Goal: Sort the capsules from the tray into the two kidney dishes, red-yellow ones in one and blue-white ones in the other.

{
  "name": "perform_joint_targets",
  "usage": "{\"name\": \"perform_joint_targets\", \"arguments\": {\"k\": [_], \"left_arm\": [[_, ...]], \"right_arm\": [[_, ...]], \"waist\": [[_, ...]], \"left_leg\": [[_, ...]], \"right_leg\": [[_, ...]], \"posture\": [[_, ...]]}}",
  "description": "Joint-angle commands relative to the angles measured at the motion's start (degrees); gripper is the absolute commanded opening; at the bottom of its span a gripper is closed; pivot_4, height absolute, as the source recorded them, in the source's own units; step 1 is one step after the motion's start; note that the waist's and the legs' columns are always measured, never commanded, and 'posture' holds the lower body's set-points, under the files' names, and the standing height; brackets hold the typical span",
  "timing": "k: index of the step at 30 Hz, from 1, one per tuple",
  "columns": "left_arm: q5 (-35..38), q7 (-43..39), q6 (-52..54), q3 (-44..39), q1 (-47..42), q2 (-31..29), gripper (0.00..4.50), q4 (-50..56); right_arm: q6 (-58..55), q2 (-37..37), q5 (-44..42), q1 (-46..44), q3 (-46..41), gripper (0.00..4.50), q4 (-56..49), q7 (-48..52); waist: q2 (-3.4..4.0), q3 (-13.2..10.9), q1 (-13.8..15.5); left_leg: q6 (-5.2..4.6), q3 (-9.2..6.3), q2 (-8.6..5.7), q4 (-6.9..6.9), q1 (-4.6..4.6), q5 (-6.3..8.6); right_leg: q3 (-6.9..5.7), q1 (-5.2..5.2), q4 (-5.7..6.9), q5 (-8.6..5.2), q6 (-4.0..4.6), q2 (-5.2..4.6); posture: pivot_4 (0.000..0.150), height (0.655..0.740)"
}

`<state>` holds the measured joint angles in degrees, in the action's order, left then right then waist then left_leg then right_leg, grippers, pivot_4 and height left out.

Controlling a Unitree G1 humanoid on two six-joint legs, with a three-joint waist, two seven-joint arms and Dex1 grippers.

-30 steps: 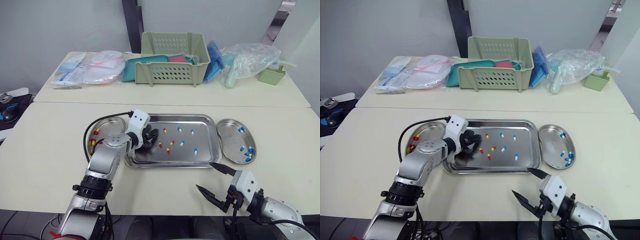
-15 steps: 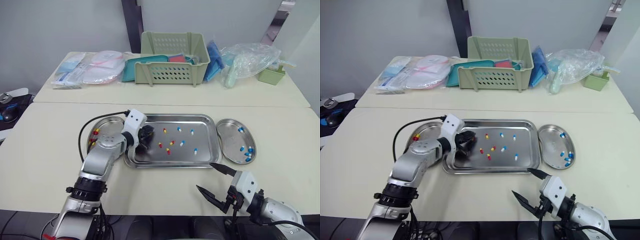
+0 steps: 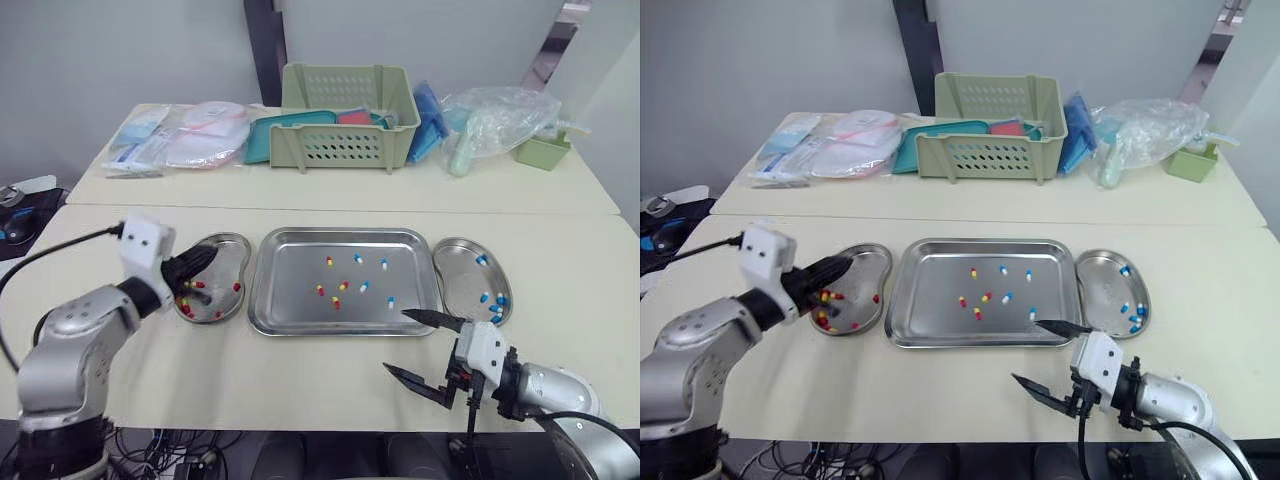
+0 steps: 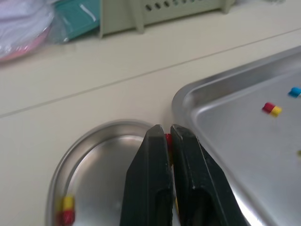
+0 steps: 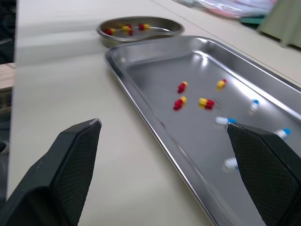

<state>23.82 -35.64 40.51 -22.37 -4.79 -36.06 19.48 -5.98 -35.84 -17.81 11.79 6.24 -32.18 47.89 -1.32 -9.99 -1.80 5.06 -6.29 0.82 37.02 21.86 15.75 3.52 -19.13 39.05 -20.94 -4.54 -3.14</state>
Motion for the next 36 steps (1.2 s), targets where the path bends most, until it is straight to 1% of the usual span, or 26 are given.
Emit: {"name": "perform_joint_targets", "arguments": {"k": [1,5,8,11,14,18,20,25,28,31,34,35,36], "left_arm": [[1.0,0.5,-2.2,-3.6,3.7,0.0,0.02,3.1],[1.1,1.8,-3.8,-4.0,7.6,1.5,0.02,3.6],[0.6,2.4,-5.7,-2.5,7.6,2.6,0.02,3.0],[2.6,2.9,-6.2,-3.4,7.0,4.3,0.02,2.1],[3.5,3.5,-5.9,-4.1,7.2,4.6,0.75,1.9],[4.0,3.5,-7.3,-4.8,7.8,4.5,2.00,2.3],[4.1,3.3,-8.0,-5.6,8.3,4.0,2.50,2.3],[5.4,3.0,-8.3,-9.0,10.3,2.8,2.50,2.7],[7.2,1.6,-8.4,-11.5,12.3,1.8,2.50,3.5],[5.3,-4.3,-12.6,-16.4,17.4,-2.6,2.50,-0.4],[3.4,-9.2,-17.1,-19.9,21.1,-6.5,2.97,-9.5],[3.0,-11.8,-18.9,-20.6,22.4,-7.9,3.29,-12.7],[2.9,-13.8,-20.4,-20.9,23.3,-8.9,3.53,-15.0]], "right_arm": [[-1.1,-0.5,-2.6,-3.7,1.4,4.50,0.0,3.2],[-2.0,-0.3,-3.1,-8.3,2.9,4.50,1.9,5.5],[-2.7,0.3,-3.1,-9.9,3.6,4.50,2.2,5.7],[-3.2,0.6,-3.0,-10.4,4.2,4.50,2.2,5.9],[-3.8,0.7,-3.1,-10.5,4.5,4.50,1.8,5.9],[-4.3,0.8,-3.2,-10.6,4.4,4.50,1.8,5.9],[-4.6,0.8,-3.3,-10.7,4.2,4.50,1.7,5.8],[-4.7,0.7,-3.3,-10.4,3.7,4.50,1.6,5.8],[-4.7,0.0,-3.3,-9.3,2.0,4.50,1.0,5.0],[-6.5,-4.0,-5.8,-3.5,-7.2,4.50,-1.4,5.0],[-7.9,-8.9,-9.0,1.7,-17.9,4.50,-0.6,7.7],[-8.3,-11.1,-10.1,3.0,-21.9,4.50,1.0,9.5],[-8.5,-12.8,-10.7,4.0,-24.8,4.50,2.4,11.2]], "waist": [[-0.04,0.0,0.3],[-0.07,0.0,0.3],[-0.07,0.0,0.3],[-0.07,0.0,0.2],[-0.07,0.0,0.1],[-0.07,0.0,0.1],[-0.07,0.0,0.1],[-0.07,0.0,0.1],[-0.07,0.0,0.0],[-0.08,0.0,0.0],[-0.03,0.0,0.2],[-0.03,0.0,0.2],[-0.02,0.0,0.1]], "left_leg": [[0.00,-0.03,0.00,0.01,0.01,0.00],[0.00,-0.04,0.00,0.02,-0.01,0.00],[0.00,-0.08,0.00,0.01,0.00,0.00],[0.00,-0.08,0.00,0.01,0.01,0.00],[0.00,-0.07,0.01,0.01,0.00,0.00],[0.00,-0.07,0.01,0.01,0.00,0.00],[0.00,-0.07,0.01,0.00,0.00,0.00],[0.00,-0.07,0.01,0.00,0.00,0.00],[0.00,-0.05,0.01,-0.01,0.00,0.00],[-0.01,-0.06,0.01,-0.02,0.02,0.01],[-0.01,0.00,-0.01,-0.05,0.03,0.01],[-0.01,0.03,-0.01,-0.06,0.00,0.01],[-0.02,0.05,-0.01,-0.06,-0.04,0.01]], "right_leg": [[-0.03,0.01,0.00,0.00,0.00,0.00],[-0.05,0.04,0.00,0.00,0.00,-0.01],[-0.10,0.04,0.00,0.00,0.00,-0.01],[-0.09,0.03,0.00,0.00,0.00,-0.01],[-0.09,0.03,0.01,0.00,0.00,-0.01],[-0.09,0.02,0.01,0.00,0.00,0.00],[-0.08,0.02,0.01,0.00,0.00,0.00],[-0.09,0.02,0.01,0.00,0.00,0.00],[-0.06,0.01,0.00,0.00,0.00,0.00],[-0.07,-0.01,-0.02,0.00,0.01,0.00],[-0.04,0.00,-0.06,0.00,0.01,-0.02],[-0.03,0.00,-0.05,0.00,0.01,-0.02],[-0.02,0.02,-0.04,0.00,0.01,-0.02]], "posture": [[0.150,0.7400],[0.150,0.7400],[0.150,0.7400],[0.150,0.7400],[0.150,0.7400],[0.150,0.7400],[0.150,0.7400],[0.150,0.7400],[0.150,0.7400],[0.150,0.7400],[0.150,0.7400],[0.150,0.7400],[0.150,0.7400]]}}
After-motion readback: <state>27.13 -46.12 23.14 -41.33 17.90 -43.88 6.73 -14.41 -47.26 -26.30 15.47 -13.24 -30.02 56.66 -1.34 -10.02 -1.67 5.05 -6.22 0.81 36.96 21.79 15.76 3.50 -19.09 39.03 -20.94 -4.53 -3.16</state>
